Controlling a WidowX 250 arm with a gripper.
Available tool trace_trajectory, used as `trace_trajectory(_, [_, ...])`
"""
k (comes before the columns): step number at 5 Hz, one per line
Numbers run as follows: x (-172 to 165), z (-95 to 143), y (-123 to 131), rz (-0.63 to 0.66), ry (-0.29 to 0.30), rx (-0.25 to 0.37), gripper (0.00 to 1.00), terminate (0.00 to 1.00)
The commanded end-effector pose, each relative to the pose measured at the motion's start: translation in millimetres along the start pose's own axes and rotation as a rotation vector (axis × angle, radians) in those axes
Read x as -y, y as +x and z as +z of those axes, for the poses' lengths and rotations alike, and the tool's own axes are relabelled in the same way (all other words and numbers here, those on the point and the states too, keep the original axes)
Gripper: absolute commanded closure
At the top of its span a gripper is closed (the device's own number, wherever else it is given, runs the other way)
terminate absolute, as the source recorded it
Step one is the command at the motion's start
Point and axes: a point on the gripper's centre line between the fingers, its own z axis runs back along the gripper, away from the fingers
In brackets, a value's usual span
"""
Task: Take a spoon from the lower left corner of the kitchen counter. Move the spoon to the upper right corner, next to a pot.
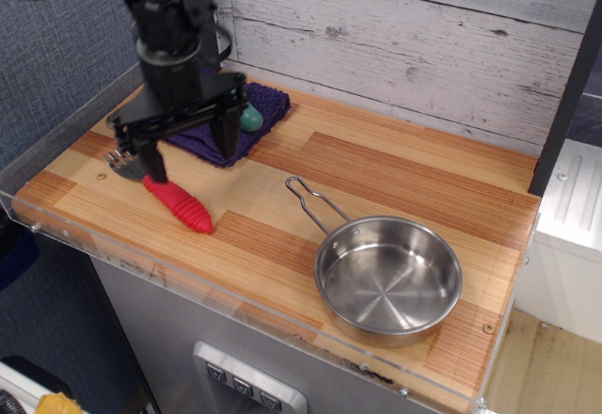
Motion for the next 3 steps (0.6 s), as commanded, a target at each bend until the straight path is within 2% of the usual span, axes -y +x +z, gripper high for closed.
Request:
trace_trajectory(1, [-21, -11, 5, 0.1, 0.034, 0.043, 0.0, 0.0])
trace_trajectory(3, [-29, -34, 7, 0.092, 0.09, 0.015, 0.0, 0.0])
